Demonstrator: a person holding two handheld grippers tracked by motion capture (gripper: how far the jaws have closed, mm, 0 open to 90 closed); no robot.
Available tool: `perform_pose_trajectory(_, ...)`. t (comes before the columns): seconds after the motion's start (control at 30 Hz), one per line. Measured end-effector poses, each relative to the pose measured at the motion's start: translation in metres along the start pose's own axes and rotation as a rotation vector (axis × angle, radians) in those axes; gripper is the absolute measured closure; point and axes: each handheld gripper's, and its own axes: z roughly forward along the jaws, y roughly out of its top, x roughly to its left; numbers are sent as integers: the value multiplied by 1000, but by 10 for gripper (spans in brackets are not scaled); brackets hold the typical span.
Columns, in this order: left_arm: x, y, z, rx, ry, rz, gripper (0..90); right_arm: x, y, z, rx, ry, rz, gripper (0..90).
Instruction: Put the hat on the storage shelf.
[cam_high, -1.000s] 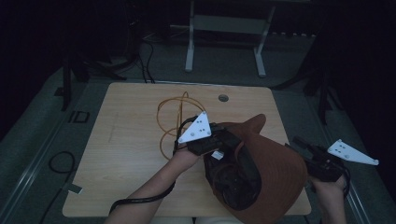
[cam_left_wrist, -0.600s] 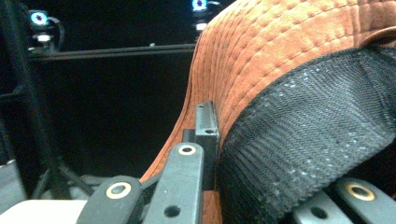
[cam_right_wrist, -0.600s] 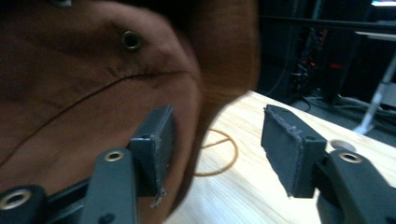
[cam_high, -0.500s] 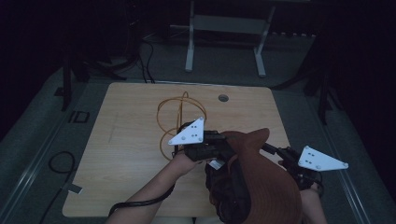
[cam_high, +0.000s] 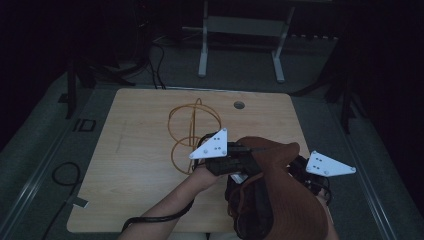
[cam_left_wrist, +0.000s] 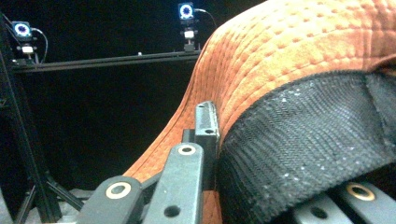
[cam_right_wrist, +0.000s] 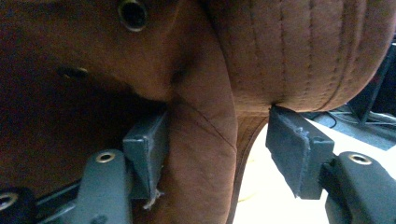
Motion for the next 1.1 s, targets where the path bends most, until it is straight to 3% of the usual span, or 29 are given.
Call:
perform_pose_trajectory(0.1, -1, -1, 1, -1, 10, -5, 866, 0, 0, 2, -14, 8, 18, 452)
perform_pose_trajectory(0.23, 1, 0, 1, -6, 25, -6, 865, 2, 3, 5, -14, 20, 21, 657)
perform_pose_trajectory(0.4, 1, -1, 0, 3, 39, -8, 864, 6, 3, 7, -9, 30, 18, 848)
perform_pose_trajectory(0.57, 0, 1, -2, 15, 30, 13, 859, 9, 4, 6, 2, 40, 19, 874)
perform_pose_trajectory(0.83, -2, 12, -2, 52, 85, 43, 778, 5, 7, 3, -20, 77, 59, 877)
perform_pose_trajectory(0.93, -1, 15, -2, 50, 77, 22, 720, 5, 9, 2, -31, 82, 65, 877)
perform_pose_trajectory(1.1, -3, 28, -3, 84, 125, 39, 593, 3, 14, -2, -58, 96, 74, 877)
